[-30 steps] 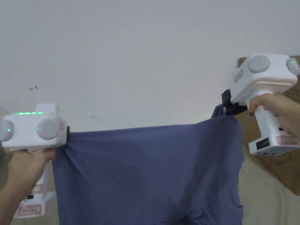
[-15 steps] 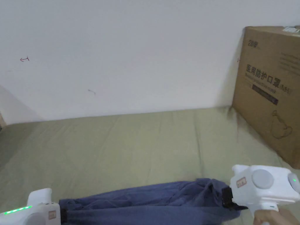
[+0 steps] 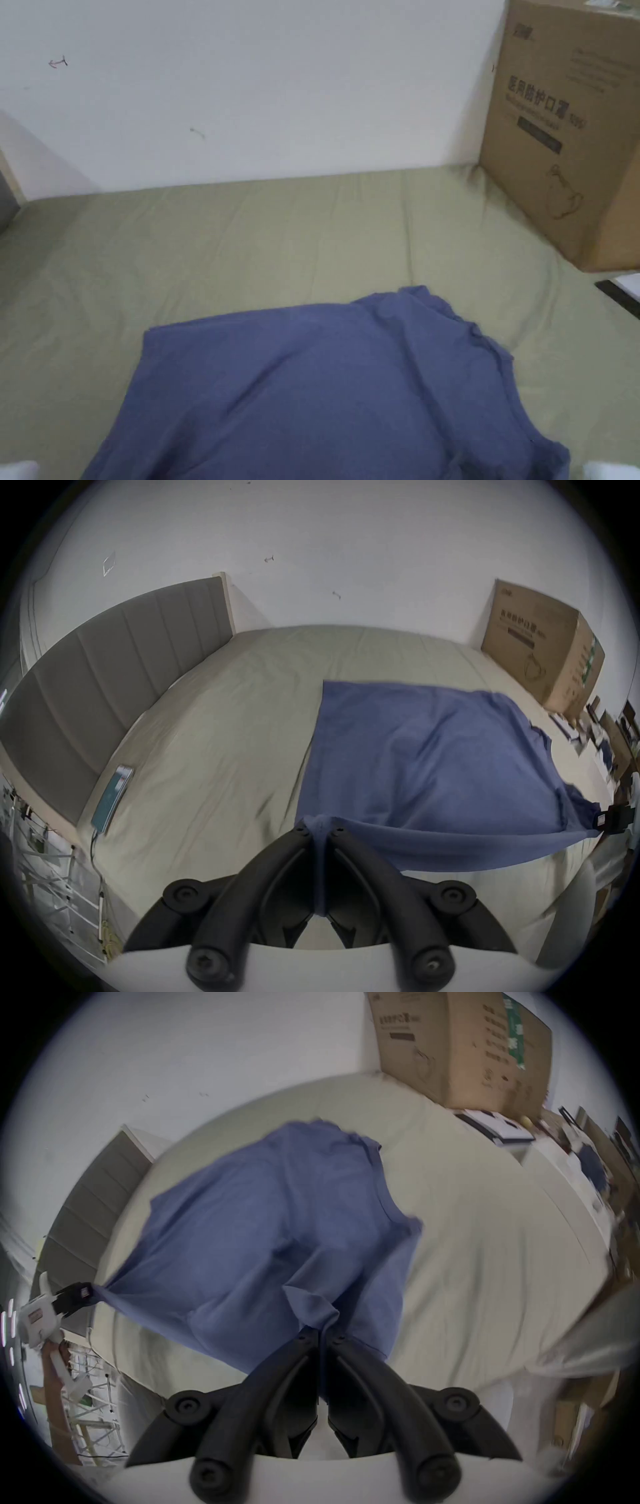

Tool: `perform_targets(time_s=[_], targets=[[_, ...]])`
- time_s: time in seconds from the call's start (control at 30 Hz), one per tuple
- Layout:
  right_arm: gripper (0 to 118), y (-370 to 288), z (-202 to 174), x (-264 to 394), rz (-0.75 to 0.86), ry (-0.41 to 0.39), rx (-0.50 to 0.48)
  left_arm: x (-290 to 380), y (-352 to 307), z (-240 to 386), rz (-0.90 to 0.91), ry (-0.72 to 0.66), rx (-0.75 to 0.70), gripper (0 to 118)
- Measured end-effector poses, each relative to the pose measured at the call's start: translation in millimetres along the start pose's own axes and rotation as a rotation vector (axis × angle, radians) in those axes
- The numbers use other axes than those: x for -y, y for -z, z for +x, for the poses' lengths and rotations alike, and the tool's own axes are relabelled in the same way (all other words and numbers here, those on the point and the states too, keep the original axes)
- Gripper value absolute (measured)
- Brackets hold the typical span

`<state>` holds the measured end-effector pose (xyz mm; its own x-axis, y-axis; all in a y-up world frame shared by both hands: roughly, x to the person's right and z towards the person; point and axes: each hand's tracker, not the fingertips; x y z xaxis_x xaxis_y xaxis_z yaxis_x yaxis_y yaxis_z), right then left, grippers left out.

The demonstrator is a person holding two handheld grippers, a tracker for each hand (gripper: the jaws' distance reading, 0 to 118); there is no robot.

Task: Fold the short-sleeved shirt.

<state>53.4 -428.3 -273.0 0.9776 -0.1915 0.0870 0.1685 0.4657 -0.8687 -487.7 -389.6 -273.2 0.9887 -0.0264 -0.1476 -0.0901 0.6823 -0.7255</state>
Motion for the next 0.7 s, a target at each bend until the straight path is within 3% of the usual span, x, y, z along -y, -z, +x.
perform_targets(time_s=[0.07, 0.1, 0.33, 0.47, 0.5, 0.53, 0.57, 0.6, 0.63, 0.7], targets=[[2, 7.8, 8.4, 26.4, -0.018, 0.007, -0.01, 25.4, -5.2, 0.8, -0.012, 0.015, -0.001, 2], [2, -32.0, -28.9, 31.9, -0.07, 0.011, -0.017, 36.1, -7.1, 1.4, -0.058, 0.03, -0.044, 2], [2, -35.5, -31.9, 54.7, -0.061, 0.011, 0.006, 73.9, -14.2, -13.9, -0.089, -0.1, -0.008, 2], [2, -32.7, -39.5, 48.2, -0.042, -0.006, -0.005, 68.3, -12.5, -8.7, -0.062, -0.073, -0.026, 6], [6, -28.7, -35.7, 46.5, -0.039, -0.002, -0.006, 68.1, -9.1, -9.6, -0.07, -0.061, -0.041, 25], [16, -26.7, -36.3, 46.0, -0.043, 0.004, -0.002, 67.0, -5.1, -10.0, -0.109, -0.03, -0.065, 51], [34, -25.2, -36.9, 46.0, -0.06, 0.009, 0.008, 67.4, -3.3, -10.6, -0.137, -0.024, -0.075, 78], [67, -24.9, -37.5, 46.2, -0.073, 0.009, 0.024, 67.5, -2.7, -9.3, -0.136, -0.037, -0.064, 101], [85, -22.1, -32.6, 46.5, -0.075, 0.0, 0.037, 69.3, -8.8, -13.0, -0.131, -0.05, -0.037, 103], [87, -30.8, -33.4, 45.9, -0.038, -0.017, 0.034, 69.0, -24.2, -18.9, -0.078, -0.11, 0.031, 103]])
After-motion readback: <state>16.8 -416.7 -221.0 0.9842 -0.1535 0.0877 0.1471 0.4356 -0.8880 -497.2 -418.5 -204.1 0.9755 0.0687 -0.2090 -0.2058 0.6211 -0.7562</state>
